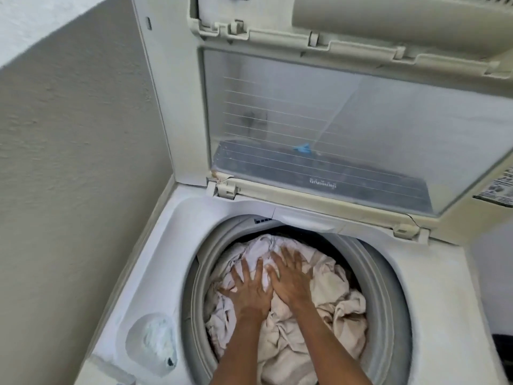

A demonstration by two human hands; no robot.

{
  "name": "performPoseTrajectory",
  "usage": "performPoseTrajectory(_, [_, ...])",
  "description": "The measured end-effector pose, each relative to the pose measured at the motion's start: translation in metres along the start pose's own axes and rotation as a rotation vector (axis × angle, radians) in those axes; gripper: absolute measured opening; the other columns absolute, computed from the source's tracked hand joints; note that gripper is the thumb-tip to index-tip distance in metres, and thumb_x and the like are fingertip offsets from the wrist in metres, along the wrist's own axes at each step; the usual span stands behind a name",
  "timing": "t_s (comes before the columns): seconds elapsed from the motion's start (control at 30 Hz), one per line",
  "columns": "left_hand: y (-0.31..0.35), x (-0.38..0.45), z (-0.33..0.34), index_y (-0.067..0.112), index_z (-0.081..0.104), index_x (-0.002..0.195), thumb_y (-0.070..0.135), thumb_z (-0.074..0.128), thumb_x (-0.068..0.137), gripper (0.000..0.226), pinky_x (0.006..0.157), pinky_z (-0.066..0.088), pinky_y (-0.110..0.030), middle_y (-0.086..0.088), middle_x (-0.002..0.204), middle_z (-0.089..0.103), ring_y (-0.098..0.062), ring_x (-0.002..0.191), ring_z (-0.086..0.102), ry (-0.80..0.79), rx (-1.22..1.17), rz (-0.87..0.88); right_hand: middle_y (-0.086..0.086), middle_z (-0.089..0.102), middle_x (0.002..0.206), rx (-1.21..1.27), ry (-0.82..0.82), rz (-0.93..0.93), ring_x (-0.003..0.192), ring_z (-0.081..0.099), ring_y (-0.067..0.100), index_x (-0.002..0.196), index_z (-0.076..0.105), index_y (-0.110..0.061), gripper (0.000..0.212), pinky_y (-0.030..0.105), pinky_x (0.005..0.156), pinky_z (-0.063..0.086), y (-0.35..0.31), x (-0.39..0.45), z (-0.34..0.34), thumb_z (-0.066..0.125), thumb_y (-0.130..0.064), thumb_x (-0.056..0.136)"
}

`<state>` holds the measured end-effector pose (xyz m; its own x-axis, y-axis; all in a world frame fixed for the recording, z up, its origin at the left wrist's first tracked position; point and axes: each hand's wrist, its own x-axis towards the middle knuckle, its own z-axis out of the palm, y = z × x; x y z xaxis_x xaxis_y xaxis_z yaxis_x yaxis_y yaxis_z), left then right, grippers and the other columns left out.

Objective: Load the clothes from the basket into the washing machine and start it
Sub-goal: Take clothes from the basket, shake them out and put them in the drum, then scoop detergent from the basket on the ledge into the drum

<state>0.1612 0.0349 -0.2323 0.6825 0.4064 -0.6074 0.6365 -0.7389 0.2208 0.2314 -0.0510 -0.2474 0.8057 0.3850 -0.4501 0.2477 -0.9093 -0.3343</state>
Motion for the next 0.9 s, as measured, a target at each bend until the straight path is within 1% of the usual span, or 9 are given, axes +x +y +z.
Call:
performPoseTrajectory(0.13, [0.007, 0.038, 0.002, 0.042, -0.009, 0.148, 0.06, 0.015, 0.096, 0.06, 0.103, 0.002, -0.074, 0.001, 0.159, -0.014, -0.03, 0.147, -0.009, 0.037, -0.035, -0.002, -0.013, 0.015, 0.157, -0.01, 0.145, -0.029, 0.148, 0.006, 0.019, 0.144, 0.032, -0.037, 0.093, 0.046, 0.119, -0.001, 0.007, 0.041, 0.007, -0.015, -0.078, 0.075])
performPoseTrajectory(0.23, [0.01, 0.061, 0.002, 0.043, -0.001, 0.148, 0.072, -0.004, 0.084, 0.07, 0.102, 0.005, -0.075, -0.001, 0.16, -0.004, -0.031, 0.146, 0.0, 0.074, -0.071, 0.005, -0.016, 0.011, 0.158, -0.041, 0.078, 0.008, 0.147, 0.003, 0.016, 0.146, 0.026, -0.039, 0.056, 0.044, 0.117, -0.007, 0.007, 0.065, 0.005, 0.016, -0.059, 0.095])
performPoseTrajectory(0.33, [0.008, 0.063, 0.0, 0.043, 0.017, 0.147, 0.076, -0.031, 0.064, 0.101, 0.094, 0.015, -0.082, -0.012, 0.156, 0.022, -0.039, 0.142, 0.02, 0.222, -0.116, 0.033, -0.017, 0.006, 0.158, -0.037, 0.042, 0.048, 0.147, 0.0, 0.017, 0.145, 0.023, -0.044, 0.05, 0.057, 0.115, 0.001, 0.002, 0.066, -0.002, 0.024, -0.055, 0.096])
performPoseTrajectory(0.5, [-0.005, 0.033, 0.001, 0.039, 0.0, 0.148, 0.075, -0.045, 0.044, 0.119, 0.101, 0.007, -0.076, -0.009, 0.16, 0.005, -0.035, 0.147, 0.001, 0.175, -0.131, 0.097, -0.013, 0.008, 0.159, -0.008, 0.168, 0.035, 0.147, 0.0, 0.012, 0.146, 0.025, -0.041, 0.076, 0.053, 0.114, -0.005, -0.015, 0.018, -0.015, -0.004, -0.061, 0.079])
performPoseTrajectory(0.6, [-0.005, 0.009, -0.011, 0.039, -0.004, 0.149, 0.076, -0.045, 0.043, 0.119, 0.105, 0.001, -0.072, -0.008, 0.16, -0.004, -0.033, 0.147, -0.008, 0.108, -0.06, 0.121, -0.008, 0.02, 0.157, 0.085, 0.246, -0.012, 0.147, 0.011, 0.014, 0.145, 0.031, -0.035, 0.079, 0.049, 0.116, 0.006, -0.018, -0.01, -0.024, -0.004, -0.058, 0.079])
performPoseTrajectory(0.7, [0.002, -0.012, -0.03, 0.031, 0.013, 0.151, 0.066, -0.02, 0.064, 0.1, 0.111, -0.001, -0.064, -0.009, 0.16, 0.005, -0.028, 0.148, -0.001, 0.127, -0.203, 0.142, 0.001, 0.051, 0.136, 0.487, 0.506, 0.007, 0.13, 0.043, 0.018, 0.126, 0.053, -0.027, 0.042, 0.041, 0.11, 0.033, -0.027, -0.036, -0.042, 0.029, -0.041, 0.095])
performPoseTrajectory(0.77, [0.012, -0.027, -0.047, 0.023, 0.033, 0.145, 0.058, -0.002, 0.08, 0.082, 0.115, 0.008, -0.054, -0.011, 0.155, 0.023, -0.026, 0.146, 0.015, 0.286, -0.438, 0.191, 0.004, 0.06, 0.118, 0.914, 0.693, 0.167, 0.112, 0.054, 0.019, 0.111, 0.056, -0.024, 0.017, 0.038, 0.1, 0.043, -0.041, -0.054, -0.063, 0.046, -0.026, 0.098])
performPoseTrajectory(0.83, [0.03, -0.038, -0.07, 0.014, 0.045, 0.135, 0.044, 0.03, 0.097, 0.051, 0.11, 0.026, -0.04, -0.013, 0.14, 0.045, -0.028, 0.135, 0.036, 0.382, -0.81, 0.217, 0.009, 0.061, 0.106, 1.366, 0.787, 0.342, 0.101, 0.058, 0.022, 0.111, 0.055, -0.014, 0.022, 0.034, 0.088, 0.049, -0.053, -0.064, -0.09, 0.048, -0.03, 0.097])
performPoseTrajectory(0.9, [0.053, -0.044, -0.1, 0.012, 0.046, 0.127, 0.03, 0.044, 0.099, 0.033, 0.092, 0.039, -0.029, -0.011, 0.123, 0.054, -0.026, 0.116, 0.051, 0.35, -1.258, 0.168, 0.009, 0.059, 0.094, 1.793, 0.795, 0.408, 0.088, 0.058, 0.023, 0.12, 0.05, -0.008, 0.036, 0.027, 0.075, 0.048, -0.056, -0.063, -0.114, 0.047, -0.036, 0.097])
